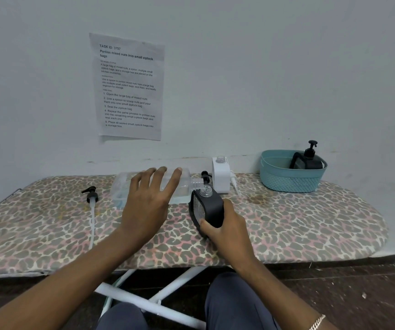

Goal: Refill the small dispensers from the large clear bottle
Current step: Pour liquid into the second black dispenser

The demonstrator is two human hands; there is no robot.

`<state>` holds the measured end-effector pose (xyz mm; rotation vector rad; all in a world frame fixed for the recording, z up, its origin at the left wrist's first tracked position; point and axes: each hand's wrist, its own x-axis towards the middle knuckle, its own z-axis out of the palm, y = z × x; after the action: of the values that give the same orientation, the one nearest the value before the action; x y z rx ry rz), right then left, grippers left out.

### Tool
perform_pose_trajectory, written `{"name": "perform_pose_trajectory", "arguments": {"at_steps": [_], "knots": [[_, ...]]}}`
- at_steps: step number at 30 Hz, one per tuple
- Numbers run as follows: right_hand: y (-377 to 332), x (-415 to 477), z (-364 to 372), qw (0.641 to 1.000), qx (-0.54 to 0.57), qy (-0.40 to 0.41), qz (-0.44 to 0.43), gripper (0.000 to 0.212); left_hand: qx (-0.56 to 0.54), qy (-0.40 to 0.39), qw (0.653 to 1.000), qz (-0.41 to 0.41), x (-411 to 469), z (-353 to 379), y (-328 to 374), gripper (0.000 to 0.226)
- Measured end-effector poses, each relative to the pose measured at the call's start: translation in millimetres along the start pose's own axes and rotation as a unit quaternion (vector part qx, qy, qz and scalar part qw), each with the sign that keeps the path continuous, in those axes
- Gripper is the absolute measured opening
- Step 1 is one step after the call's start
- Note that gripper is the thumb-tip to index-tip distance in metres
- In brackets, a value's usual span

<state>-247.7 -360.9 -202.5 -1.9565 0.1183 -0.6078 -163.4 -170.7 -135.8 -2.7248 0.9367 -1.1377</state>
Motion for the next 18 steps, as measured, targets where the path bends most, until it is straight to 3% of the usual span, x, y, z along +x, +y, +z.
{"name": "perform_pose_trajectory", "arguments": {"at_steps": [18], "knots": [[1.2, 0.3, 0.2, 1.0, 0.002, 0.002, -0.007, 0.035, -0.009, 0.008, 1.0, -0.009, -1.2, -0.4, 2.4, 0.093]]}}
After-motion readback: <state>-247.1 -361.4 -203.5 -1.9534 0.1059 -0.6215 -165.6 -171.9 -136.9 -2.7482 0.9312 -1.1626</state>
